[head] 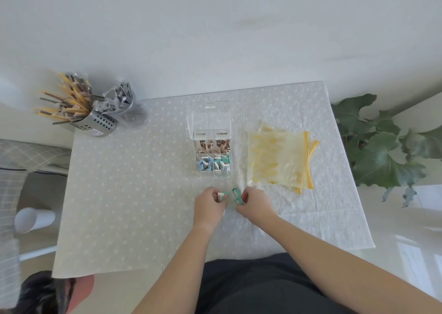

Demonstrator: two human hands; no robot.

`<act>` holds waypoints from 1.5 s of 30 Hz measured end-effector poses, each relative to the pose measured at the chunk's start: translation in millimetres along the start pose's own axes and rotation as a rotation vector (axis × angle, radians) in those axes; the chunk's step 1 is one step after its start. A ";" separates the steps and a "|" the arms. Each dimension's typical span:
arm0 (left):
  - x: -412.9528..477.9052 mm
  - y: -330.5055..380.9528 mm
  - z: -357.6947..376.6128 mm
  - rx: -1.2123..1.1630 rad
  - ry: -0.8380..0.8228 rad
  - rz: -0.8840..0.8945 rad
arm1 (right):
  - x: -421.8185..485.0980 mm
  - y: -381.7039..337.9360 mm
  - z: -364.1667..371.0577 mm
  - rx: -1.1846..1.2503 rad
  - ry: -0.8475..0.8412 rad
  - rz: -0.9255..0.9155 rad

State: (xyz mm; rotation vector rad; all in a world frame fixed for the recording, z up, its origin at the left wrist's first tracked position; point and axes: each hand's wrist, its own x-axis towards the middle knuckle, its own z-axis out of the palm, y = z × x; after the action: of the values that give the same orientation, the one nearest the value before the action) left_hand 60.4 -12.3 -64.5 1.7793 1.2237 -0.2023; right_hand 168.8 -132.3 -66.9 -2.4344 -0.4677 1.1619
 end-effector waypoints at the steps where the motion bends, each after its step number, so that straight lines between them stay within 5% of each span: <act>1: -3.6 1.3 -6.0 -0.048 0.001 0.014 | -3.1 -0.5 -2.4 0.055 0.016 -0.010; 10: -18.7 58.8 -73.1 -0.310 0.239 0.308 | -32.7 -38.8 -46.7 0.475 0.228 -0.143; 16: 10.5 78.9 -76.8 -0.241 0.223 0.393 | -21.5 -72.6 -61.7 0.560 0.334 -0.242; 25: 29.4 71.1 -63.5 0.012 0.161 0.411 | 8.6 -84.1 -52.6 0.151 0.320 -0.269; 32: 47.5 70.6 -70.6 0.261 0.091 0.490 | 25.1 -96.8 -64.3 -0.118 0.139 -0.235; 45: 54.9 77.6 -78.0 0.245 -0.095 0.461 | 43.4 -104.1 -81.9 -0.313 -0.106 -0.263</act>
State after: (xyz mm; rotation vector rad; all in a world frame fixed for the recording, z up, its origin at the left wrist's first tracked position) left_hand 122.4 77.4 -7.6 2.1859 0.7167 -0.1707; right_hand 246.6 -39.7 2.4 -2.4721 -1.0380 1.1786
